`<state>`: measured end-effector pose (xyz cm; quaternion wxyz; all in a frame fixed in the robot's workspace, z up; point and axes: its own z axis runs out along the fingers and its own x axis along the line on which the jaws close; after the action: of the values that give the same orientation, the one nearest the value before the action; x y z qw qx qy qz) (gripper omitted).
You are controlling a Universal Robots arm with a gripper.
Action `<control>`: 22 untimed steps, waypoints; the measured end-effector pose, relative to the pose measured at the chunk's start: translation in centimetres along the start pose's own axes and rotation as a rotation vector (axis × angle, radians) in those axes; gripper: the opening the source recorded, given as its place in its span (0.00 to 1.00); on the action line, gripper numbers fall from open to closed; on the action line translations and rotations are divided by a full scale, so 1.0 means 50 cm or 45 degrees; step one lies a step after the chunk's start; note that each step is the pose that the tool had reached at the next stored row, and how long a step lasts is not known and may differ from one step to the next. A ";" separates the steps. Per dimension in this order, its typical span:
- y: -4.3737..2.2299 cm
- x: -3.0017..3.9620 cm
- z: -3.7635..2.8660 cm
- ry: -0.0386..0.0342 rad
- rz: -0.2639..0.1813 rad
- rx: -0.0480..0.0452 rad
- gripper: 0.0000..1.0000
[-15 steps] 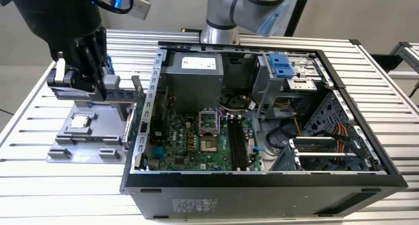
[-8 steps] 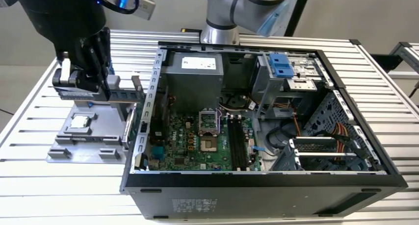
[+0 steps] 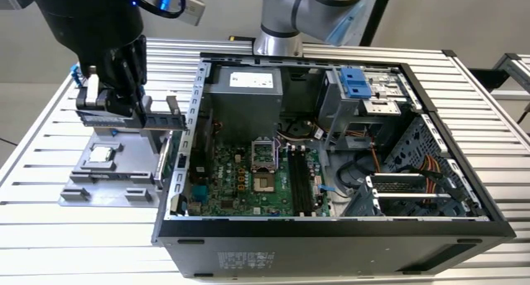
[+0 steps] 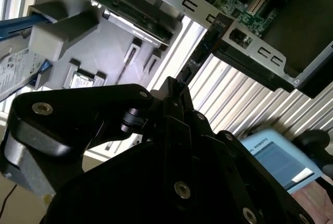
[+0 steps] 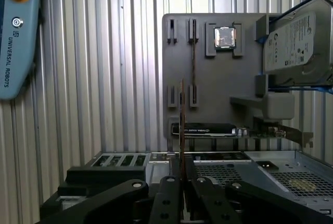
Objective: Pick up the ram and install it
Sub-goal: 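Pick up the ram and move it above insertion slot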
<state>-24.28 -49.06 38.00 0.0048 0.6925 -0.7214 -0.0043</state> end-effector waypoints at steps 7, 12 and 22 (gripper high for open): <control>-0.018 -0.001 0.000 0.0000 0.000 0.000 0.00; -0.031 -0.001 0.000 0.0000 0.000 0.000 0.00; -0.056 -0.002 -0.001 0.0001 0.000 0.000 0.00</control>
<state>-21.48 -49.06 38.00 0.0049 0.6925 -0.7214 -0.0044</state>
